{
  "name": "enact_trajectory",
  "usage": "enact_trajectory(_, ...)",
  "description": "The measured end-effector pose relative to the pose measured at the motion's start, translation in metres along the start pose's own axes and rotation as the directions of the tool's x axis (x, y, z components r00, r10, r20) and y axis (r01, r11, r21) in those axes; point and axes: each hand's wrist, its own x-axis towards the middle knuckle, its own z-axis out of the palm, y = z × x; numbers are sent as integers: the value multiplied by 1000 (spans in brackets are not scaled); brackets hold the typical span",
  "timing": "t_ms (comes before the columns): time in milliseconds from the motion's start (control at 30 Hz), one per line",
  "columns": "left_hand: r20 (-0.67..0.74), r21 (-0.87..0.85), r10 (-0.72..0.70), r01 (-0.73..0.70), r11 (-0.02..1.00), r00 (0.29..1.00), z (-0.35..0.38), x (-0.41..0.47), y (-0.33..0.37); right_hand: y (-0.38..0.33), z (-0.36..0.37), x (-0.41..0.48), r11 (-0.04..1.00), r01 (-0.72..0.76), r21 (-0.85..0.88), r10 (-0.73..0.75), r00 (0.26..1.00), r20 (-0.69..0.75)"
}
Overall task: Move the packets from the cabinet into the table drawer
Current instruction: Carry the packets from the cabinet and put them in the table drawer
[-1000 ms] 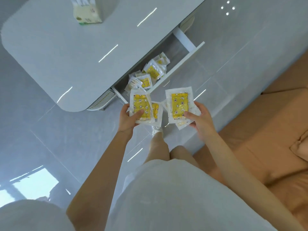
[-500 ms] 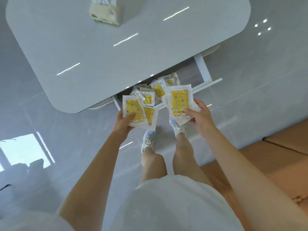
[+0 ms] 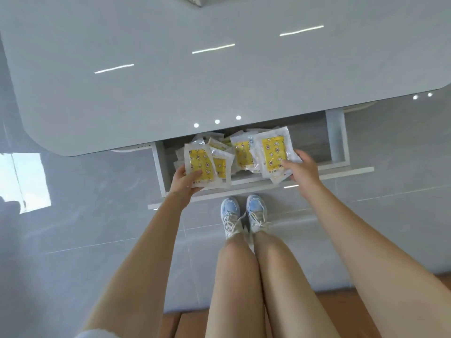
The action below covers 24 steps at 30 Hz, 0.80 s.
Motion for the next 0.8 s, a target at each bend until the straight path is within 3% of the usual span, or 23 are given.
enact_trajectory(200,-33,200,111,-102,974,993,21,87,-17,34,31,93,999,5,-44,-7,999,-48)
enact_trajectory(367,-116,517,345,-240,822,931,37,104,-21,37,47,112,977,21,-214,-56,985,-162)
enact_trajectory(567,-165,560,346,-201,804,924,52,83,-23,31,52,83,928,58,-367,-115,984,-137)
enact_trajectory(700,-188,574,404,-234,785,895,33,31,-11,6,34,24,800,231,-554,-293,956,-24)
enact_trajectory(800,-96,735,507,-283,617,856,14,-28,4,-25,18,-35,569,391,-723,-400,900,172)
